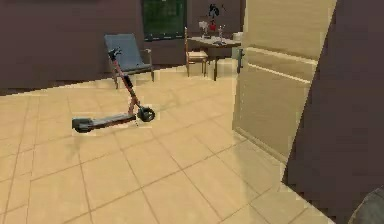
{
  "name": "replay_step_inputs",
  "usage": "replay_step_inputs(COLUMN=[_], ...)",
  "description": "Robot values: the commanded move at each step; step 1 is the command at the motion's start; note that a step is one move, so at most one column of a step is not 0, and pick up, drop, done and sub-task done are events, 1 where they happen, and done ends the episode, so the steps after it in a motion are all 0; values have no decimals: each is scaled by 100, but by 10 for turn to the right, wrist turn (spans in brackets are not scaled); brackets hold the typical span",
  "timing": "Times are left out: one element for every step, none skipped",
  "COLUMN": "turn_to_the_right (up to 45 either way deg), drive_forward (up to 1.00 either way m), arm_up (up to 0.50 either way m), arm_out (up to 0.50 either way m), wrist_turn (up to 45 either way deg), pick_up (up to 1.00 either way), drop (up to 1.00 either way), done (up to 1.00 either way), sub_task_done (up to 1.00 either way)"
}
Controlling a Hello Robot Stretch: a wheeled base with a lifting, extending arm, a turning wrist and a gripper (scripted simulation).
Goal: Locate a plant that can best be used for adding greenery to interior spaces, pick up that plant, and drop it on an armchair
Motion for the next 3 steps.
replay_step_inputs(turn_to_the_right=[450, 450, 240], drive_forward=[0, 0, 0], arm_up=[0, 0, 0], arm_out=[0, 0, 0], wrist_turn=[0, 0, 0], pick_up=[0, 0, 0], drop=[0, 0, 0], done=[0, 0, 0], sub_task_done=[0, 0, 0])
